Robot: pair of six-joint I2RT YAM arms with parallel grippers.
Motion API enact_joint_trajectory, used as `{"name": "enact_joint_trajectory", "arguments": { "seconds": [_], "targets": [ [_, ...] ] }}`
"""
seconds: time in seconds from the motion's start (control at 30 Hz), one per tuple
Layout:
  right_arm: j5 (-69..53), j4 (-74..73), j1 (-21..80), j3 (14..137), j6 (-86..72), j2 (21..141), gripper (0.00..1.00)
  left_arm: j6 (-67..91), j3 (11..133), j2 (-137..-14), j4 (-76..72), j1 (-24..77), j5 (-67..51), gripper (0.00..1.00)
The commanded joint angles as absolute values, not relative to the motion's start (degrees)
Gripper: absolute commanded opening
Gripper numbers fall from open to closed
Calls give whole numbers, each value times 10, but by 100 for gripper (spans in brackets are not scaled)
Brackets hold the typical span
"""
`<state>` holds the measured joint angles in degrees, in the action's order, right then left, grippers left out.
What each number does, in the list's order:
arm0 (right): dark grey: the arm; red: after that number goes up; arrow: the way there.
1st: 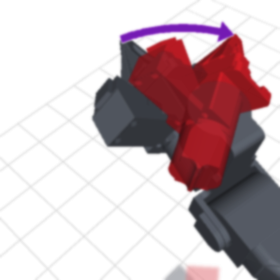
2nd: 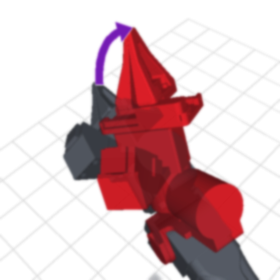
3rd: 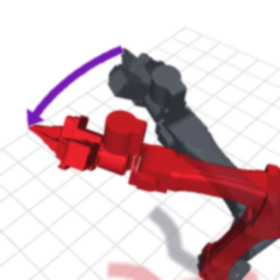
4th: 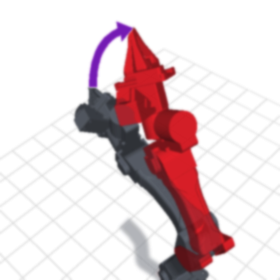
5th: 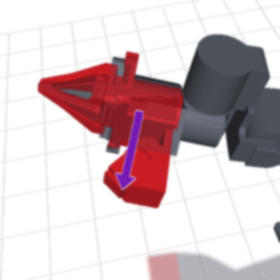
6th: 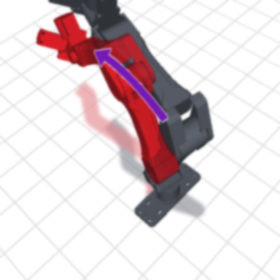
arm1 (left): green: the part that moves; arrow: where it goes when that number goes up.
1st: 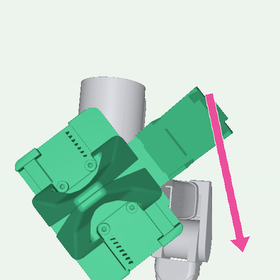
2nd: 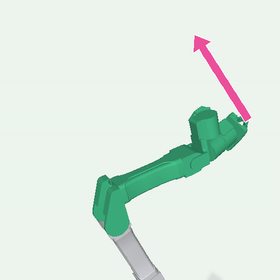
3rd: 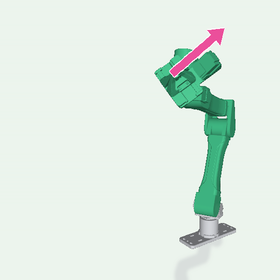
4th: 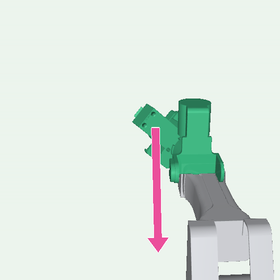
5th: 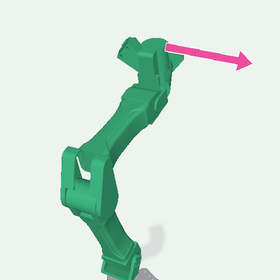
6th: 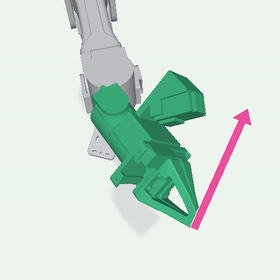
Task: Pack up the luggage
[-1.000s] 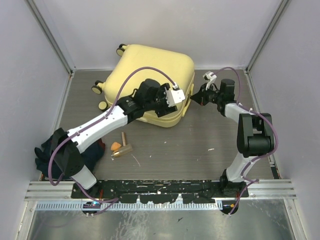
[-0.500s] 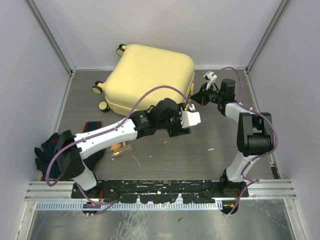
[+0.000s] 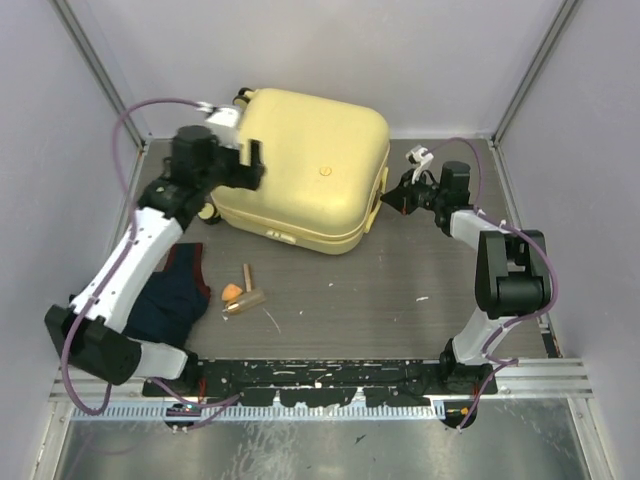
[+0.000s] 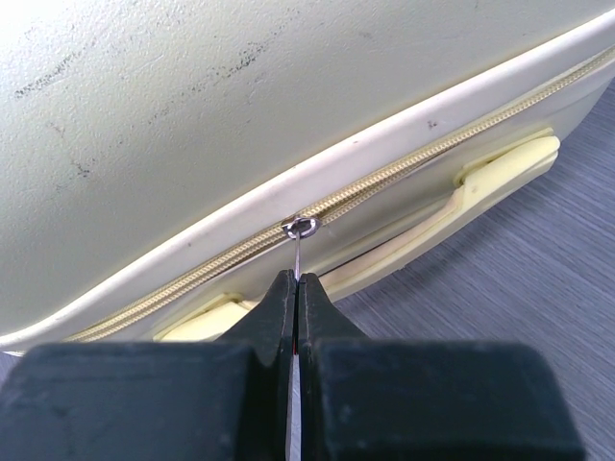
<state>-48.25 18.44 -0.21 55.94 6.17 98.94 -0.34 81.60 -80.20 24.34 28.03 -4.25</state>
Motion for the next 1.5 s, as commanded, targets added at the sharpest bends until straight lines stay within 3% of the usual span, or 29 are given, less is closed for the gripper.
{"name": "enact_joint_trajectory", "arguments": {
  "seconds": [0.0,0.23,0.53,0.93,1.17,1.33,1.47],
  "targets": [
    [-503,210,1,548,71,928,1,155,784,-750,267,155,73,87],
    [-492,174,13,539,107,903,0,358,829,-827,344,3,66,87],
    [-480,142,25,530,142,885,1,437,876,-915,267,-12,39,99],
    [-463,69,32,521,206,827,1,483,883,-990,247,-15,3,88],
    [-468,24,32,477,236,763,0,439,888,-1014,232,-24,-53,43],
    [-481,-3,32,430,224,702,0,381,902,-1035,230,-29,-90,22],
    [-477,-11,42,379,195,631,1,333,935,-1066,239,-30,-121,15]
  ]
}}
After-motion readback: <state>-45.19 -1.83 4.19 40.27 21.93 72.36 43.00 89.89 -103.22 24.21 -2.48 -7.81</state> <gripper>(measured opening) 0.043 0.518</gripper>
